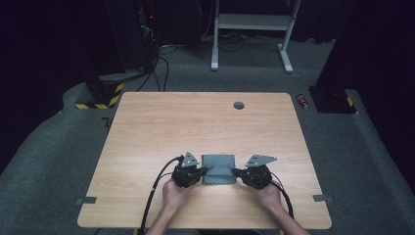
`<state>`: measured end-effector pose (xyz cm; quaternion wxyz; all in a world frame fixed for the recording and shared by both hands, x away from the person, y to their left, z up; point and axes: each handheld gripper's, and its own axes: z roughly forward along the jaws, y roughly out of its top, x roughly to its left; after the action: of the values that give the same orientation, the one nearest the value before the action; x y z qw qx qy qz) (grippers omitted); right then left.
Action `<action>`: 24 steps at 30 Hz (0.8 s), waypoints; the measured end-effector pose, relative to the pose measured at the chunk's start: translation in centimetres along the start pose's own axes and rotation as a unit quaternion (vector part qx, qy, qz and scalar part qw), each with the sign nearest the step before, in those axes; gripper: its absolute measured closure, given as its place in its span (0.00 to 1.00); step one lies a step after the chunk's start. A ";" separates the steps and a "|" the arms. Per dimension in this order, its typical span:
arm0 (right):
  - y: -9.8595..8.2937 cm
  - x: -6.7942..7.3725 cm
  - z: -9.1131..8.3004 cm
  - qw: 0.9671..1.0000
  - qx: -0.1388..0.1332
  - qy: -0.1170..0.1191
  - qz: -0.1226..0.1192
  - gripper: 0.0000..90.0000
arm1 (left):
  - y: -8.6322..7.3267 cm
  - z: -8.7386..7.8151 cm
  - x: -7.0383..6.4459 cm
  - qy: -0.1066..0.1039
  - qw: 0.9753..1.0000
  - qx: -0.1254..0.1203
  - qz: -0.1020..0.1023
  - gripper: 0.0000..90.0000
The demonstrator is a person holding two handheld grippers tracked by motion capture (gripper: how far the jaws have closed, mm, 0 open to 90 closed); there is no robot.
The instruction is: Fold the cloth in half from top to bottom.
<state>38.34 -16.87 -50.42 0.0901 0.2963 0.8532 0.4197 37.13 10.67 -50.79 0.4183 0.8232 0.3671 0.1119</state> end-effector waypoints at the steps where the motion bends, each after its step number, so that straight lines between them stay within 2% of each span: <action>1: -0.1 0.0 0.0 1.000 0.001 0.000 0.000 0.99 | -0.1 0.0 0.0 0.000 1.000 0.000 0.000 0.98; 9: -0.7 0.3 0.4 1.000 0.011 0.005 0.003 0.98 | -0.8 -0.1 -0.3 -0.002 1.000 0.005 0.003 0.97; 14: -1.0 0.6 0.4 1.000 0.013 0.004 0.002 0.96 | -1.2 -0.3 -0.4 -0.007 1.000 0.006 -0.001 0.95; 16: -1.1 0.6 0.3 1.000 0.015 0.006 0.009 0.93 | -1.4 -0.4 -0.4 -0.013 1.000 0.004 -0.008 0.91; 17: -1.1 0.6 0.2 1.000 0.015 0.009 0.010 0.90 | -1.5 -0.7 -0.4 -0.024 1.000 0.002 -0.014 0.89; 18: -1.1 0.6 0.2 1.000 0.015 0.009 0.010 0.90 | -1.5 -0.7 -0.4 -0.024 1.000 0.002 -0.014 0.86; 21: -1.1 0.6 -0.2 1.000 0.014 0.017 0.016 0.89 | -1.6 -1.4 -0.2 -0.036 0.999 -0.011 -0.027 0.82; 24: -1.0 0.8 -1.0 1.000 0.001 0.025 0.019 0.88 | -1.2 -2.8 0.1 -0.036 0.998 -0.032 -0.036 0.77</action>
<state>36.85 -17.54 -50.49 0.0609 0.3017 0.8498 0.4280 35.20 12.90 -49.94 0.4610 0.7992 0.3776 0.0787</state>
